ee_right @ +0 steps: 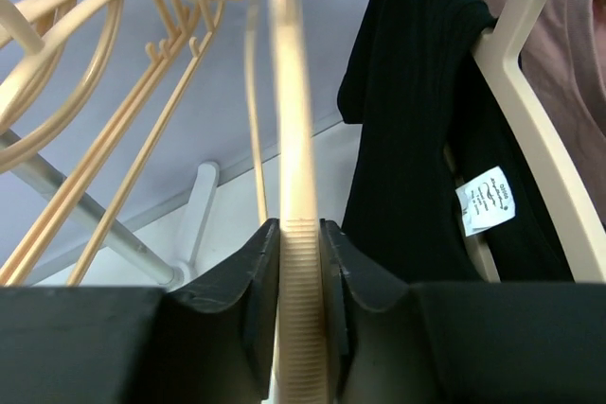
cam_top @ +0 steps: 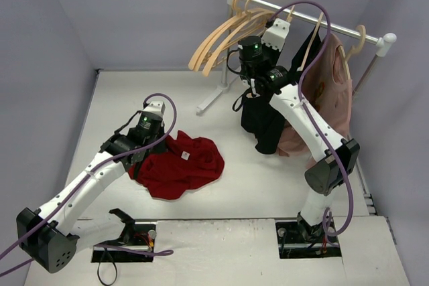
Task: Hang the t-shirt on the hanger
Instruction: Pick up the hanger from the clothesline.
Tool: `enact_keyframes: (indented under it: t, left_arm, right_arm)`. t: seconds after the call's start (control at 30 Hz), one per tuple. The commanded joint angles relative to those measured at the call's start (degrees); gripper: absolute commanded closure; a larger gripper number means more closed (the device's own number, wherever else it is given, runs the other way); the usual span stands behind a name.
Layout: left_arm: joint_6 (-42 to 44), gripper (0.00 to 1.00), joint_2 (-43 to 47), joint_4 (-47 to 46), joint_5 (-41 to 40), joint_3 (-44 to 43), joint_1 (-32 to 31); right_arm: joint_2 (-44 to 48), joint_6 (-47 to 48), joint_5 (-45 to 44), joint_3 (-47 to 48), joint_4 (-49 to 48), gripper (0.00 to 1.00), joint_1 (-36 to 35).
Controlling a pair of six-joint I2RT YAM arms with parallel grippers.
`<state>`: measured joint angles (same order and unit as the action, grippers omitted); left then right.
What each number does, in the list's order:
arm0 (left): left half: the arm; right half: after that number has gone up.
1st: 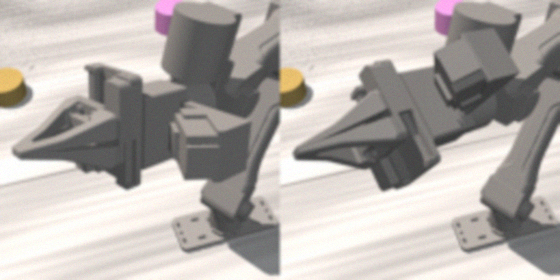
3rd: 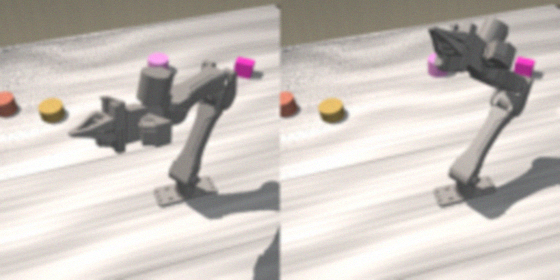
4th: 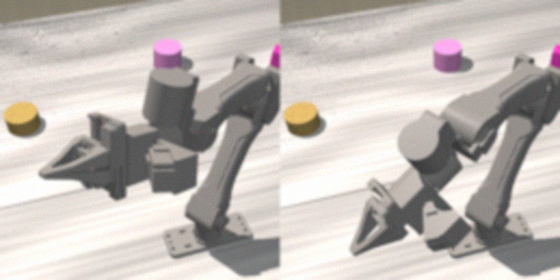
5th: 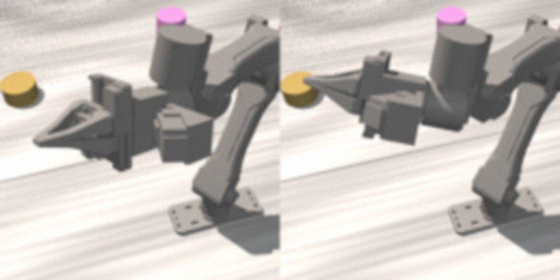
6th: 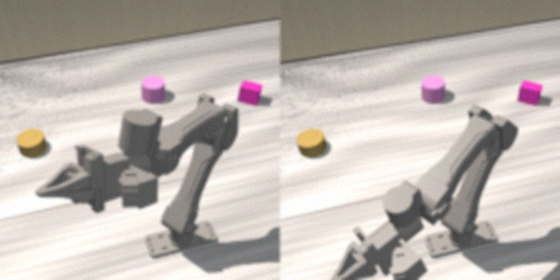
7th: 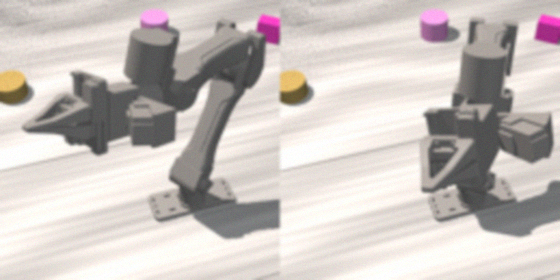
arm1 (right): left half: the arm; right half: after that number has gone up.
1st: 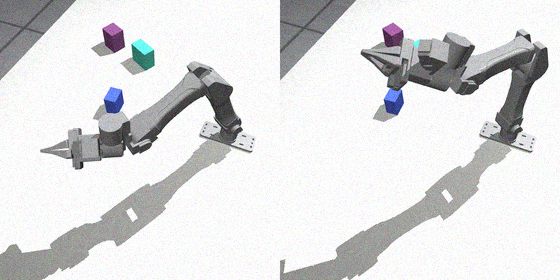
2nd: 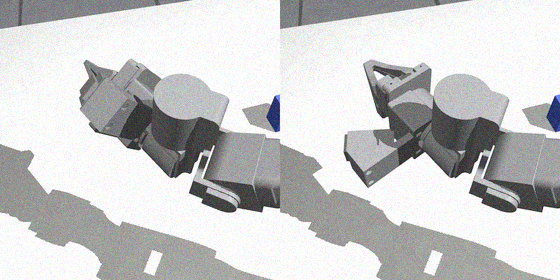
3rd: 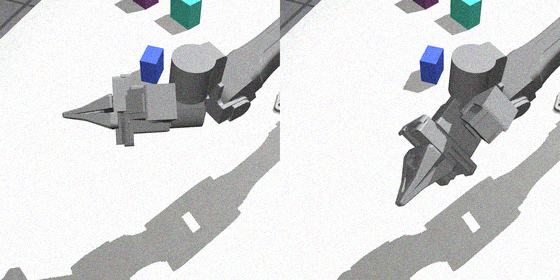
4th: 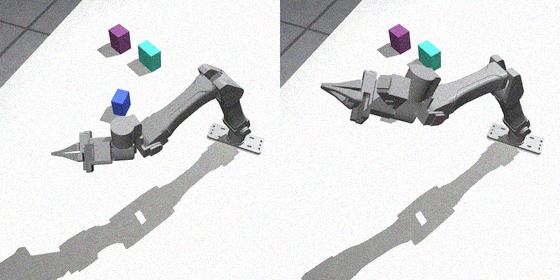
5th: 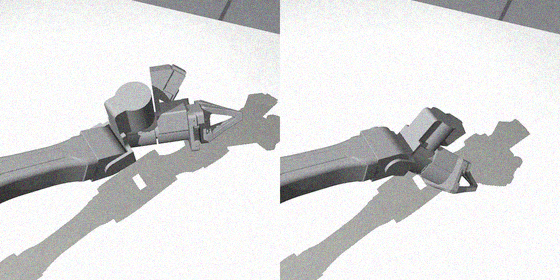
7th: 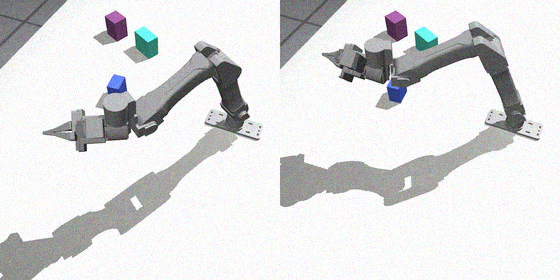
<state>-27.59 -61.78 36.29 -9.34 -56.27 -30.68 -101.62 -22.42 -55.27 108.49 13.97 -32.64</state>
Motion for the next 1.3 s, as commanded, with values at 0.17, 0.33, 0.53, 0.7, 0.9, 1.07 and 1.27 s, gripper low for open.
enact_keyframes:
  t: [0.17, 0.33, 0.53, 0.7, 0.9, 1.07, 1.27]
  left_arm:
    - [0.93, 1.0, 0.61, -1.45, -0.73, -2.4, 0.35]
    - [1.24, 1.0, 0.5, -1.32, -0.78, -2.63, 0.35]
    - [1.53, 1.0, 0.34, -1.36, -1.06, -3.04, 0.35]
    - [1.67, 1.0, 0.35, -1.47, -1.28, -3.32, 0.44]
    - [1.67, 1.0, 0.26, -1.39, -1.23, -3.35, 0.44]
    - [1.82, 1.0, 0.27, -1.39, -1.55, -3.48, 0.52]
    - [3.03, 1.0, -0.15, -1.31, -1.29, -4.11, 1.72]
  right_arm:
    - [3.01, 1.34, -3.33, 0.51, -2.72, 0.98, 0.74]
    - [3.65, 3.22, -3.02, 2.44, -2.79, 1.0, 0.43]
    - [5.15, 5.87, -3.35, 3.7, -2.81, 1.0, -1.21]
    - [7.54, 8.39, -5.73, 3.43, -2.81, 1.0, -4.02]
    - [11.53, 8.18, -4.84, 0.48, -2.81, 1.0, -5.65]
    - [17.28, 4.8, -2.89, -7.85, -2.81, 1.0, -7.9]
    - [26.29, 2.69, 4.69, -20.75, -2.72, 1.0, -10.14]
